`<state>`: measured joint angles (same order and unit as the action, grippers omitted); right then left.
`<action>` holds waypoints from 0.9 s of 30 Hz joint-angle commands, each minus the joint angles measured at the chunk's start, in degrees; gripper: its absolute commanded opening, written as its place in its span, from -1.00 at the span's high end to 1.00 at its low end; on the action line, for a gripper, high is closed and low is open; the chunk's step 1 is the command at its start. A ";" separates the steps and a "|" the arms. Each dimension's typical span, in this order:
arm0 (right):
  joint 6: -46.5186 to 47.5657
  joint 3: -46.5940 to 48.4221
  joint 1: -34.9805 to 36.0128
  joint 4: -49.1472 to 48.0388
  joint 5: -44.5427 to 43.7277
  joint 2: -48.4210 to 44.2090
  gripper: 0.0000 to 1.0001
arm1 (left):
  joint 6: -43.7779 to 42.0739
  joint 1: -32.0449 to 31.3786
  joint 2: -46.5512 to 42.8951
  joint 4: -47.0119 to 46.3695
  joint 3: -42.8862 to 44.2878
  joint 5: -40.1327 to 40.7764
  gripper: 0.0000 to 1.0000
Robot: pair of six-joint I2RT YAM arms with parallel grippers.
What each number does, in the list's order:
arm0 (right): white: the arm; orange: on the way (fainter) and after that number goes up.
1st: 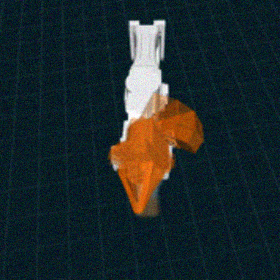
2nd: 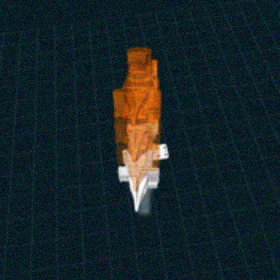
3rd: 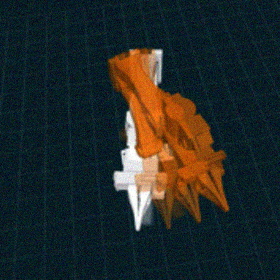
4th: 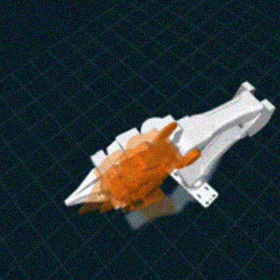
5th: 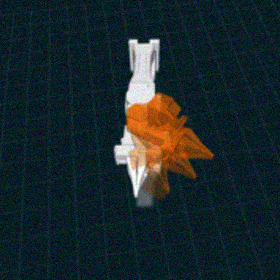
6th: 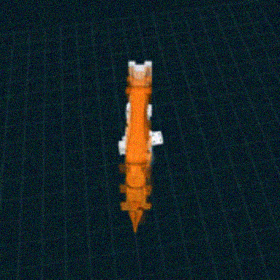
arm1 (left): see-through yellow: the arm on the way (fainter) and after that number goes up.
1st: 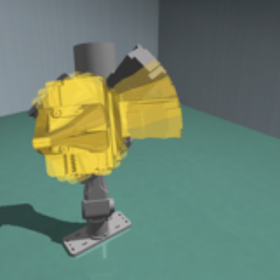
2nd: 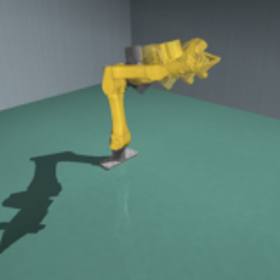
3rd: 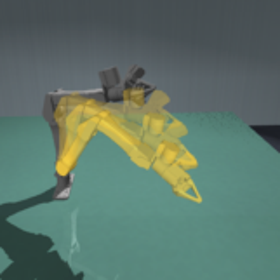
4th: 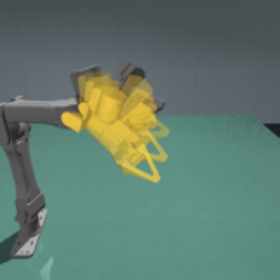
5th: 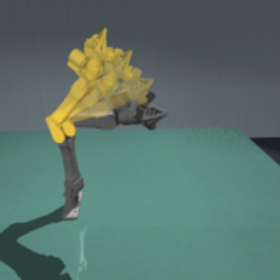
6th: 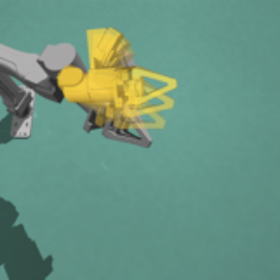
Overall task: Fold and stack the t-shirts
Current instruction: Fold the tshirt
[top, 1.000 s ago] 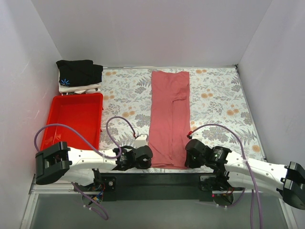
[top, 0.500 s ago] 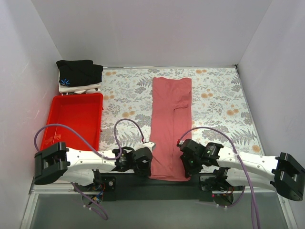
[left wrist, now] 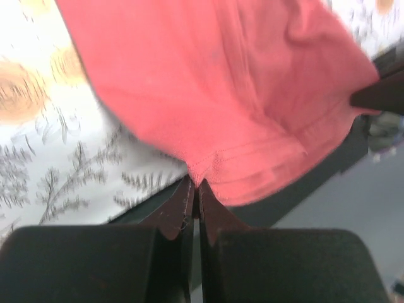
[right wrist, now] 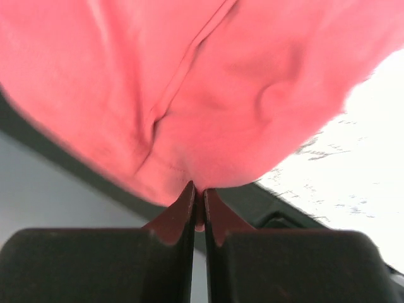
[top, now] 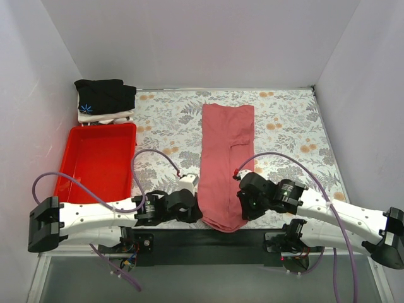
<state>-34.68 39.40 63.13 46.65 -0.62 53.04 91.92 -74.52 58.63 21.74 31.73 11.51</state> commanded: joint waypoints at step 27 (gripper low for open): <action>18.50 14.47 -20.50 -26.17 -33.39 28.87 0.97 | -21.87 25.47 30.57 -27.71 16.78 5.81 1.00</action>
<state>-19.40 50.41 44.01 24.82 -32.80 80.90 73.19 -50.68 88.62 -3.16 44.97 17.98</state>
